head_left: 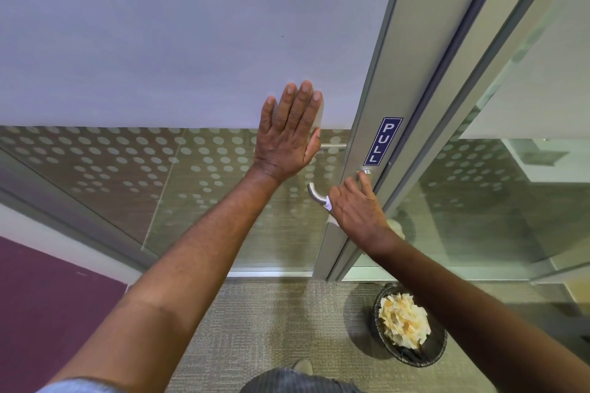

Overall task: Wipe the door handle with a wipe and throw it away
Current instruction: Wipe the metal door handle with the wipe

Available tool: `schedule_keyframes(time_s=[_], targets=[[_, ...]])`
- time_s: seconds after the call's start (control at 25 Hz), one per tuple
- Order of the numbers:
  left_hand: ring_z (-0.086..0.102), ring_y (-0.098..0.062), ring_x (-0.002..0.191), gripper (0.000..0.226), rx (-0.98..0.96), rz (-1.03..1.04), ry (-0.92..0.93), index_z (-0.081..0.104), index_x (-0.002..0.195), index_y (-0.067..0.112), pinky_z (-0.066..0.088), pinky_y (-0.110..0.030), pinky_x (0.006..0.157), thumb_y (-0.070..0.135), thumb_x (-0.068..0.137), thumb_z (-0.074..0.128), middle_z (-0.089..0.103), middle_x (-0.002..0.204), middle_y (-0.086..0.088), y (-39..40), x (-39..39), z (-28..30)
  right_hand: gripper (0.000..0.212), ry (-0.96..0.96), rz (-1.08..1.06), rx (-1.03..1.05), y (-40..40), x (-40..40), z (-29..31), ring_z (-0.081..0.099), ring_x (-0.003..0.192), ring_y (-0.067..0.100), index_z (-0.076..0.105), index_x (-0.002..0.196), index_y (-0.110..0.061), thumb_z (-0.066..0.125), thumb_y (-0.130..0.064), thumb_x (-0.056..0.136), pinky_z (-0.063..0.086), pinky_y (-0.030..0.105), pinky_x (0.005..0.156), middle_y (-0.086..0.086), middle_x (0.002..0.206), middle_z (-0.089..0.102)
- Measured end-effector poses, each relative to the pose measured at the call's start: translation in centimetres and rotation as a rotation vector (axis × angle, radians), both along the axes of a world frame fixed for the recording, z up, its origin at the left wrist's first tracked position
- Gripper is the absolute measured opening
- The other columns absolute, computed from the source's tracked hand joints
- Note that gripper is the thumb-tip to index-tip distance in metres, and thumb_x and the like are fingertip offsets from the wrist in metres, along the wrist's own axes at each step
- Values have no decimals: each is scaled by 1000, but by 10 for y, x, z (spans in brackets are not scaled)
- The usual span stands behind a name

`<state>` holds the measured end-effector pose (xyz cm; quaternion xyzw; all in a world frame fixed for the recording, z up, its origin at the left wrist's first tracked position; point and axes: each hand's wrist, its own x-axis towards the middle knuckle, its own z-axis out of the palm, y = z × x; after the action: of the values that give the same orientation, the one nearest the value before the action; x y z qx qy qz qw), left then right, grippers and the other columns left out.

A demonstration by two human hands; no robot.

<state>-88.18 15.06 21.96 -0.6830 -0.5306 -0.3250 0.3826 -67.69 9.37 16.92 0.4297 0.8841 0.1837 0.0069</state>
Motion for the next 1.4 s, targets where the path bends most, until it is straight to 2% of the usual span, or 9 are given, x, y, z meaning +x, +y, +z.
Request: schedule_keyframes(time_s=[0.16,0.36,0.48,0.64,0.8,0.92,1.04,1.28,1.4], targets=[[-18,-24,160,83,-6,2,1,-5,165,15,-13,-47,130,43,103,43,-22,172,-5,0,1,-1,50,-55,160,-50,22,7,16,57,82,26,65,83,-15,48,-59,98,39,47,103,2,70,68],[-18,-24,160,83,-5,2,-7,-5,165,15,-13,-47,130,42,103,43,-22,172,-5,0,1,1,24,176,82,-45,-5,-6,-4,50,89,30,52,106,-10,30,-19,104,36,48,100,10,91,60],[-20,-24,160,86,-12,0,-9,-7,165,15,-14,-46,130,42,102,45,-23,172,-4,-1,0,2,39,237,-87,-61,-26,-17,-15,50,103,32,48,131,-7,35,-27,101,31,52,112,11,107,56],[-20,-24,160,86,-12,-2,0,-8,165,15,-13,-46,130,43,103,45,-24,171,-4,-1,1,2,50,278,-19,2,-30,6,-20,53,113,29,43,148,-11,38,-24,100,24,54,119,7,116,58],[-18,-23,160,80,5,-9,-12,-1,166,15,-11,-46,131,41,104,41,-22,172,-4,0,1,2,30,283,-49,34,-20,13,-8,59,107,25,56,125,-18,59,-13,96,26,51,117,0,103,64],[-19,-24,160,81,4,-12,-7,-4,165,15,-12,-47,131,42,104,41,-23,172,-4,0,1,1,20,273,-97,-51,-19,-4,-5,58,94,25,51,111,-15,43,-7,94,17,52,122,2,91,58],[-18,-24,160,81,0,-14,-12,-6,165,15,-12,-47,131,42,104,40,-22,172,-4,1,2,0,7,176,-157,-74,-22,-20,-8,55,92,26,46,106,-13,46,-13,99,18,54,122,4,91,51],[-18,-24,160,80,2,-14,-11,-5,165,15,-13,-47,130,43,104,39,-21,172,-4,0,1,0,8,110,-24,-65,-5,-10,-3,50,91,31,48,97,-14,40,-14,97,32,49,107,7,87,57],[-19,-24,160,80,0,-8,-5,-6,165,15,-13,-46,130,43,104,39,-22,172,-4,-1,2,0,20,176,-10,49,-4,9,-12,52,91,31,50,94,-13,31,-16,99,32,51,111,9,85,55]])
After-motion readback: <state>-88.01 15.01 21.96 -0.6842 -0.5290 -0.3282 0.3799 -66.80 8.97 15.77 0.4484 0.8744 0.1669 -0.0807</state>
